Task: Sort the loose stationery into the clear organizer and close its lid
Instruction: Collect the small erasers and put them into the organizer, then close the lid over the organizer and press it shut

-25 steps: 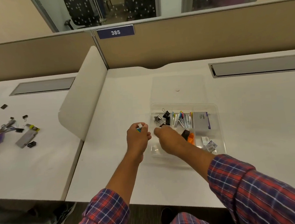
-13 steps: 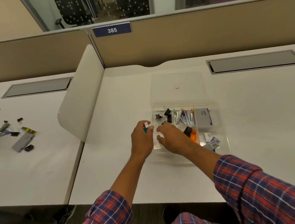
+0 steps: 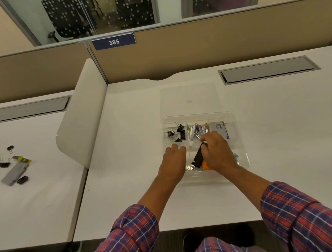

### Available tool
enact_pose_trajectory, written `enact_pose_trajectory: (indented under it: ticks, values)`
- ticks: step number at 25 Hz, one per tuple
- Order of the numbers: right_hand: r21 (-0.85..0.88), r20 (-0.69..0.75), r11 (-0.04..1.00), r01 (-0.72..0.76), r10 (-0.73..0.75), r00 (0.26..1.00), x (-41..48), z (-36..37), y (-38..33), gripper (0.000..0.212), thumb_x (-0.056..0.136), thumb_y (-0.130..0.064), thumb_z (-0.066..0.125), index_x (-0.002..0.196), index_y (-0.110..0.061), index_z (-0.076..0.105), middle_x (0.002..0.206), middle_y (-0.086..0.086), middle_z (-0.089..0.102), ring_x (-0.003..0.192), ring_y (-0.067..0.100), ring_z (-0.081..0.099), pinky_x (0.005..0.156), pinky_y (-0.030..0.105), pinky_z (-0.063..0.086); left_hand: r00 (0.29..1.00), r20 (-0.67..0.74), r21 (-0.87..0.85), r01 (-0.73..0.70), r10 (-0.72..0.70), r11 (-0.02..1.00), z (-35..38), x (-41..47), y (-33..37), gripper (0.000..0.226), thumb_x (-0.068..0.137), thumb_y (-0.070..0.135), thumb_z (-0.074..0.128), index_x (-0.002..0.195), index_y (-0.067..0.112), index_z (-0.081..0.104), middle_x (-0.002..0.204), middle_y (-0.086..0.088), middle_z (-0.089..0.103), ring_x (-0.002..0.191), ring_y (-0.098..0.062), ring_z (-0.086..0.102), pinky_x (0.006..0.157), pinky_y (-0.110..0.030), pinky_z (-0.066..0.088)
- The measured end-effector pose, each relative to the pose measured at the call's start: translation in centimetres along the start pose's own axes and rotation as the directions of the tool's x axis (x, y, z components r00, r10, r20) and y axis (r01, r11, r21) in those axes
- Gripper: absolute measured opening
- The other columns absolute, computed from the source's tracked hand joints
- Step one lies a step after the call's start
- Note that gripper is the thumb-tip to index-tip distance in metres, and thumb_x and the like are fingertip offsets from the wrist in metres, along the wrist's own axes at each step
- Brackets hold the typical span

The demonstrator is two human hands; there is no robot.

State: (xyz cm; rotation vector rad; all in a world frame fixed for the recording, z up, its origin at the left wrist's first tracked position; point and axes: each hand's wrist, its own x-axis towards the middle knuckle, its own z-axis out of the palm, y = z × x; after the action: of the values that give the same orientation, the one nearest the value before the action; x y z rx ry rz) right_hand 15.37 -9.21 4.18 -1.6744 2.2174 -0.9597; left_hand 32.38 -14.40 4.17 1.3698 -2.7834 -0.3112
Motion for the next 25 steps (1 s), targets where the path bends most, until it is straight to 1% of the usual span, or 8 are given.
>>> enact_pose_trajectory:
  ticks: [3,5,7,9,14,19,23,25]
  values:
    - [-0.018,-0.001,1.000,0.003,-0.003,1.000,0.0,-0.8,0.5,0.017,0.091,-0.007,0.059,0.107,-0.009,0.066,0.108,0.010,0.063,0.098,0.027,0.060,0.086,0.045,0.051,1.000,0.009,0.024,-0.005,0.005,1.000,0.1,0.3,0.0,0.030,0.093,0.009,0.066,0.121,0.010,0.056,0.119,-0.013,0.058,0.104,-0.030,0.056,0.078,-0.035,0.039]
    - [-0.035,-0.007,0.999,0.020,-0.020,1.000,0.0,-1.2,1.0,0.019,0.090,-0.008,0.059,0.108,-0.010,0.066,0.109,0.009,0.063,0.098,0.026,0.060,0.086,0.041,0.051,1.000,-0.021,-0.053,0.015,-0.016,0.998,-0.1,0.6,-0.1,0.033,0.094,0.020,0.070,0.124,0.012,0.059,0.120,-0.011,0.059,0.107,-0.029,0.059,0.084,-0.036,0.043]
    - [-0.066,-0.011,0.997,0.029,-0.030,0.999,0.2,-1.4,1.6,0.019,0.091,-0.010,0.060,0.109,-0.013,0.065,0.111,0.007,0.064,0.099,0.024,0.060,0.084,0.032,0.046,0.993,-0.111,-0.198,0.025,-0.048,0.980,-0.5,0.7,-0.3,0.036,0.094,0.023,0.071,0.128,0.013,0.063,0.123,-0.010,0.062,0.110,-0.028,0.060,0.090,-0.037,0.046]
    - [-0.098,-0.007,0.994,0.057,-0.057,0.998,0.5,-1.5,2.2,0.020,0.090,-0.011,0.061,0.110,-0.014,0.064,0.112,0.006,0.064,0.100,0.022,0.060,0.083,0.029,0.041,0.970,-0.224,-0.266,0.029,-0.091,0.963,-0.9,0.6,-0.5,0.036,0.097,0.025,0.067,0.131,0.014,0.065,0.127,-0.008,0.064,0.115,-0.026,0.060,0.095,-0.035,0.046]
    - [-0.123,0.038,0.985,0.118,-0.114,0.993,2.1,-1.3,3.1,0.028,0.087,-0.012,0.065,0.115,-0.013,0.061,0.114,0.006,0.062,0.103,0.024,0.059,0.087,0.038,0.048,0.951,-0.246,-0.351,0.091,-0.186,0.932,-1.8,1.4,-0.9,0.033,0.100,0.026,0.063,0.130,0.014,0.065,0.129,-0.006,0.062,0.119,-0.024,0.057,0.101,-0.037,0.046]
    - [-0.150,0.047,0.976,0.160,-0.155,0.987,4.3,-1.4,3.8,0.038,0.088,-0.018,0.064,0.126,-0.012,0.057,0.129,0.007,0.058,0.117,0.026,0.055,0.096,0.040,0.047,0.910,-0.344,-0.502,0.028,-0.229,0.865,-2.3,3.5,-0.5,0.028,0.098,0.021,0.065,0.125,0.014,0.067,0.127,-0.003,0.066,0.119,-0.021,0.060,0.104,-0.036,0.047]
    - [-0.099,0.030,0.994,0.041,-0.038,0.999,8.7,-2.5,4.7,0.045,0.094,-0.027,0.062,0.135,-0.014,0.051,0.138,0.008,0.053,0.121,0.026,0.055,0.100,0.043,0.047,0.872,-0.299,-0.628,0.126,-0.388,0.768,-4.1,8.3,-1.6,0.034,0.101,0.024,0.062,0.132,0.011,0.065,0.133,-0.004,0.065,0.125,-0.017,0.058,0.104,-0.022,0.038]
    - [-0.104,0.037,0.994,-0.040,0.044,0.998,11.6,-2.9,5.7,0.048,0.097,-0.031,0.058,0.140,-0.012,0.048,0.141,0.011,0.052,0.125,0.029,0.053,0.104,0.044,0.045,0.860,-0.265,-0.647,0.176,-0.435,0.742,-4.8,11.2,-2.7,0.035,0.103,0.025,0.061,0.133,0.010,0.064,0.133,-0.007,0.065,0.124,-0.020,0.059,0.102,-0.022,0.037]
